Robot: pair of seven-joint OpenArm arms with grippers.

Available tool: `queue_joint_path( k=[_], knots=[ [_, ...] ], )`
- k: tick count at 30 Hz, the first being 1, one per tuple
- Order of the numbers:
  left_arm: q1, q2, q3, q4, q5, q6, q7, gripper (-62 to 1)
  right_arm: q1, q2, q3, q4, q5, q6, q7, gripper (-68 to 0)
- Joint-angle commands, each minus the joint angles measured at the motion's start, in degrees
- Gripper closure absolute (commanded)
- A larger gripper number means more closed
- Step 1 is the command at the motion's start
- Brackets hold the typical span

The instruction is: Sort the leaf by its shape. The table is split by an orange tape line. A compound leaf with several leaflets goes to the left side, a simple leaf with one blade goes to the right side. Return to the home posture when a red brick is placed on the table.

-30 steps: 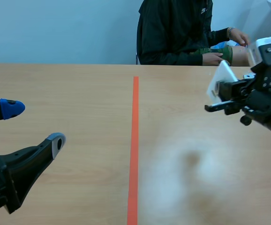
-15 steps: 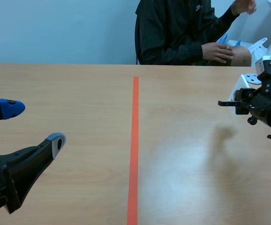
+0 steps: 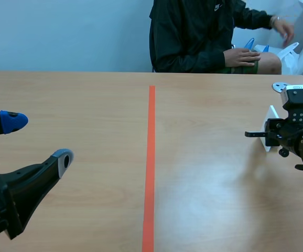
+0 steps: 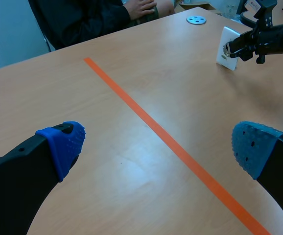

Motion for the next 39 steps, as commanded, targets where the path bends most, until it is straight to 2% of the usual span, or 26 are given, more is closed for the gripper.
queue_joint_path(
  k=[1,4,9,14,17,24,32,37,39],
  knots=[
    [-0.2,0.3,0.4,1.0,-0.5,-0.1,-0.8,-62.3,1.0,0.7,-0.2,2.1,0.4,-0.2,0.6,-6.3],
    [-0.2,0.3,0.4,1.0,-0.5,-0.1,-0.8,-62.3,0.7,0.7,-0.2,2.1,0.4,-0.6,0.6,-10.3],
    [-0.2,0.3,0.4,1.0,-0.5,-0.1,-0.8,-62.3,0.3,0.7,-0.2,2.1,0.4,-0.7,0.7,-25.1],
    [-0.2,0.3,0.4,1.0,-0.5,-0.1,-0.8,-62.3,0.2,1.4,-0.2,3.7,0.9,-0.6,0.7,-32.1],
    [-0.2,0.3,0.4,1.0,-0.5,-0.1,-0.8,-62.3,-0.8,2.5,-0.2,7.0,1.5,-0.3,0.1,-35.2],
    [-0.2,0.3,0.4,1.0,-0.5,-0.1,-0.8,-62.3,-7.8,6.3,-0.1,20.6,8.3,0.1,-3.0,-41.4],
    [-0.2,0.3,0.4,1.0,-0.5,-0.1,-0.8,-62.3,-19.3,11.6,0.4,38.9,18.1,7.6,-7.2,-56.3],
    [-0.2,0.3,0.4,1.0,-0.5,-0.1,-0.8,-62.3,-27.9,12.4,2.6,50.9,22.7,12.6,-11.5,-67.4],
    [-0.2,0.3,0.4,1.0,-0.5,-0.1,-0.8,-62.3,-31.5,12.4,3.3,55.6,24.5,14.0,-12.8,-67.9]
  ],
)
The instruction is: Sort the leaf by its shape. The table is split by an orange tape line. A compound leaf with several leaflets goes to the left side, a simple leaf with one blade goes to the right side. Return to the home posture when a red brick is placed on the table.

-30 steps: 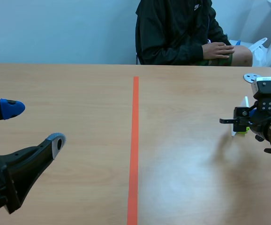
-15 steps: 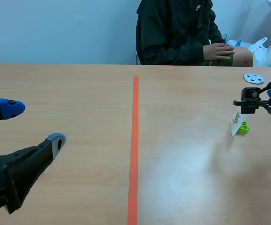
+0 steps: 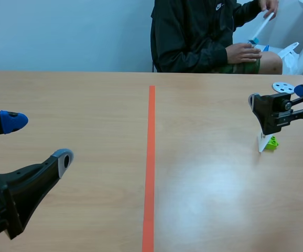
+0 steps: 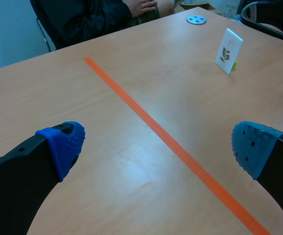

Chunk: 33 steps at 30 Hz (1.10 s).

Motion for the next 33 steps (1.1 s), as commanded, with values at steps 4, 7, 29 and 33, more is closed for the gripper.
queue_joint_path(
  k=[4,7,29,33],
  knots=[
    [-0.2,0.3,0.4,1.0,-0.5,-0.1,-0.8,-62.3,-7.3,0.5,1.6,9.7,3.0,0.9,-1.9,-67.9],
    [-0.2,0.3,0.4,1.0,-0.5,-0.1,-0.8,-62.3,-12.7,0.3,1.6,16.1,3.0,0.9,-3.4,-67.9],
    [-0.2,0.3,0.4,1.0,-0.5,-0.1,-0.8,-62.3,-24.8,-0.3,1.6,27.7,3.0,0.9,-3.6,-67.9],
    [-0.2,0.3,0.4,1.0,-0.5,-0.1,-0.8,-62.3,-24.8,-0.3,1.6,27.7,3.0,0.9,-3.6,-67.9]
  ],
)
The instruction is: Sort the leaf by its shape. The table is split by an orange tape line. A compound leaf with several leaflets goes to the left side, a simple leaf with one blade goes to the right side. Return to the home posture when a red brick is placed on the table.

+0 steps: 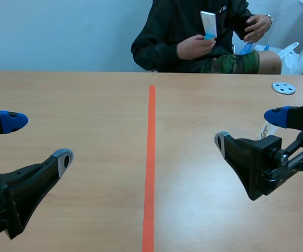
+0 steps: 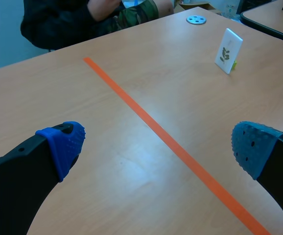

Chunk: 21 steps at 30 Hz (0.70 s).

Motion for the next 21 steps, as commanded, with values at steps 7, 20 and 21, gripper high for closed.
queue_joint_path(
  k=[7,20,21],
  knots=[
    [-0.2,0.3,0.4,1.0,-0.5,-0.2,-0.8,-62.3,0.8,0.4,0.4,0.1,0.9,-0.2,0.9,-67.9],
    [-0.2,0.3,0.4,1.0,-0.5,-0.2,-0.8,-62.3,0.8,0.4,0.4,0.1,0.8,-0.7,0.9,-67.9],
    [-0.2,0.3,0.4,1.0,-0.5,-0.2,-0.8,-62.3,0.8,0.4,0.4,0.0,0.8,-0.7,0.9,-67.9]
  ],
)
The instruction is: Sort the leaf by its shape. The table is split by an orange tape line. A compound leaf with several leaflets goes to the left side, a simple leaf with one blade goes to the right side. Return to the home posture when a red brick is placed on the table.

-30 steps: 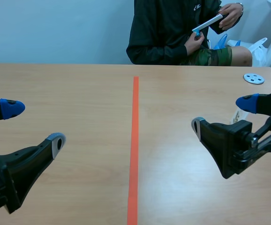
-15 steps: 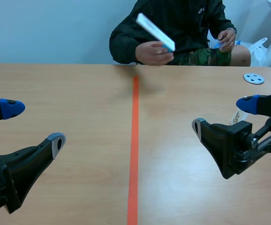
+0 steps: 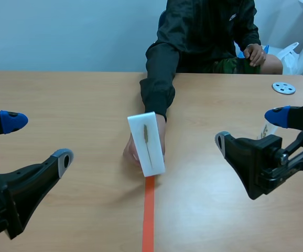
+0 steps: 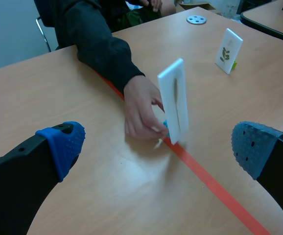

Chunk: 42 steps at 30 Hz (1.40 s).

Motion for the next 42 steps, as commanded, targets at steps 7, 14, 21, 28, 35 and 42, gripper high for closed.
queue_joint_path(
  k=[7,14,21,28,35,42],
  knots=[
    [-0.2,0.3,0.4,1.0,-0.5,-0.2,-0.8,-62.3,0.8,0.4,0.4,0.1,0.8,0.0,0.9,-67.9],
    [-0.2,0.3,0.4,1.0,-0.5,-0.2,-0.8,-62.3,0.8,0.4,0.4,0.1,0.8,0.0,0.8,-67.9],
    [-0.2,0.3,0.4,1.0,-0.5,-0.2,-0.8,-62.3,0.8,0.4,0.4,0.1,0.8,0.0,0.9,-67.9],
    [-0.2,0.3,0.4,1.0,-0.5,-0.2,-0.8,-62.3,0.8,0.4,0.4,0.1,0.8,0.0,0.8,-67.9],
    [-0.2,0.3,0.8,1.0,-1.6,-3.3,2.3,-62.3,0.8,0.4,0.4,0.1,0.8,0.0,0.6,-67.9],
    [-2.5,1.4,2.2,0.4,-1.4,-3.7,4.2,-62.3,0.8,0.5,0.4,0.1,0.8,0.0,0.0,-67.9]
  ],
)
